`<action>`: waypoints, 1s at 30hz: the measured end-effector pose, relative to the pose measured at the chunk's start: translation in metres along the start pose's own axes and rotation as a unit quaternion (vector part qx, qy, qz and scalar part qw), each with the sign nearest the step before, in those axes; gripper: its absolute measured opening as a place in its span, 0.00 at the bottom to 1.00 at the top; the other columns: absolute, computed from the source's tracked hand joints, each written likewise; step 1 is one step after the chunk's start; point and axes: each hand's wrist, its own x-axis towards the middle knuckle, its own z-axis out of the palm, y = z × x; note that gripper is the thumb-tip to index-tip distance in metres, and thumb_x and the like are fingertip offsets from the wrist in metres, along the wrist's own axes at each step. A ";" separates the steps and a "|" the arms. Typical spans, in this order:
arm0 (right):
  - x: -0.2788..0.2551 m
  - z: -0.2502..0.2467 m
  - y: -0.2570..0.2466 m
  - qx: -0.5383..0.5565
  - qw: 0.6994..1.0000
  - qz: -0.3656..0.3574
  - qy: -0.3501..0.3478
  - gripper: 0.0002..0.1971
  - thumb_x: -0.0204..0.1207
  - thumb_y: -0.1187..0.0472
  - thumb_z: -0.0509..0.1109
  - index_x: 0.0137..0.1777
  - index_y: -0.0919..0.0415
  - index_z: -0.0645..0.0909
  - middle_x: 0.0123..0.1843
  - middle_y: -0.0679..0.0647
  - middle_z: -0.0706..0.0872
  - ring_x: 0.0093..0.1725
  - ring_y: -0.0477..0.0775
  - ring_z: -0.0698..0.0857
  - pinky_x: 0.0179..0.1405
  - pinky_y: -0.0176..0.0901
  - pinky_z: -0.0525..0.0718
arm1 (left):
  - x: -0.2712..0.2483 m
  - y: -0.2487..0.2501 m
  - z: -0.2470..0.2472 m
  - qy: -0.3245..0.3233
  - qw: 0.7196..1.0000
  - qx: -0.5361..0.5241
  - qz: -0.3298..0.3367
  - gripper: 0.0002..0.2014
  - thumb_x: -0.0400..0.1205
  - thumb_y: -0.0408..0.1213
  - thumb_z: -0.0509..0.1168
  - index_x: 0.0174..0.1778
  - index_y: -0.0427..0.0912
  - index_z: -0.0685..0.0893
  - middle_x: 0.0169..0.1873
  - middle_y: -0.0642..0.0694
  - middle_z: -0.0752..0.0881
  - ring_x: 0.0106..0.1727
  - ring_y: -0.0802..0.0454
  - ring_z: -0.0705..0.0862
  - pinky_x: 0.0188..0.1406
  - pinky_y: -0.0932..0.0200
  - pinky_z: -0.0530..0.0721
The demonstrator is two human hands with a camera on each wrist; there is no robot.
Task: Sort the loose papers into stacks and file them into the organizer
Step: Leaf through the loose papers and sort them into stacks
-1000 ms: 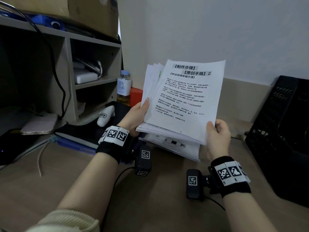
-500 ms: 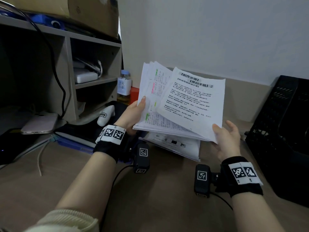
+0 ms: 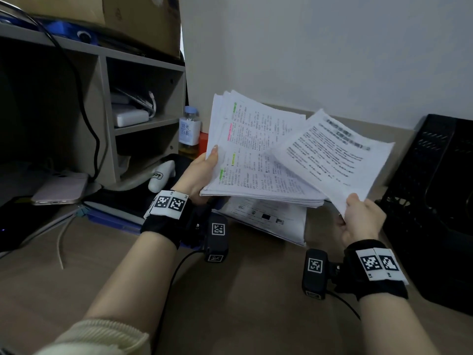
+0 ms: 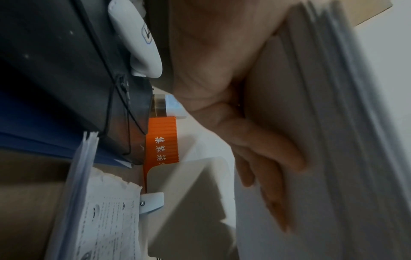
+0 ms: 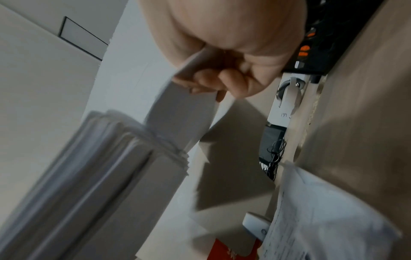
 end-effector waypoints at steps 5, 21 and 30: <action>0.012 -0.005 0.008 -0.014 0.999 0.017 0.023 0.14 0.73 0.65 0.63 0.27 0.59 0.66 0.29 0.55 0.71 0.29 0.55 0.69 0.24 0.39 0.69 | -0.003 0.004 0.002 -0.019 0.998 -0.055 -0.008 0.15 0.90 0.47 0.52 0.57 0.46 0.82 0.42 0.50 0.93 0.45 0.51 0.92 0.46 0.57 0.89; -0.005 0.012 0.013 -0.136 0.986 0.023 -0.094 0.08 0.75 0.73 0.60 0.37 0.66 0.80 0.38 0.62 0.83 0.24 0.57 0.77 0.18 0.37 0.71 | -0.012 0.012 0.010 -0.056 0.975 -0.214 -0.023 0.14 0.90 0.48 0.51 0.58 0.50 0.81 0.47 0.44 0.92 0.45 0.46 0.92 0.45 0.48 0.91; -0.025 0.018 0.014 -0.254 0.927 0.122 -0.248 0.15 0.80 0.74 0.54 0.64 0.73 0.75 0.43 0.68 0.87 0.18 0.50 0.85 0.16 0.38 0.83 | -0.014 0.015 0.010 -0.056 0.981 -0.184 -0.018 0.14 0.90 0.48 0.51 0.55 0.48 0.81 0.45 0.44 0.92 0.44 0.48 0.92 0.45 0.52 0.91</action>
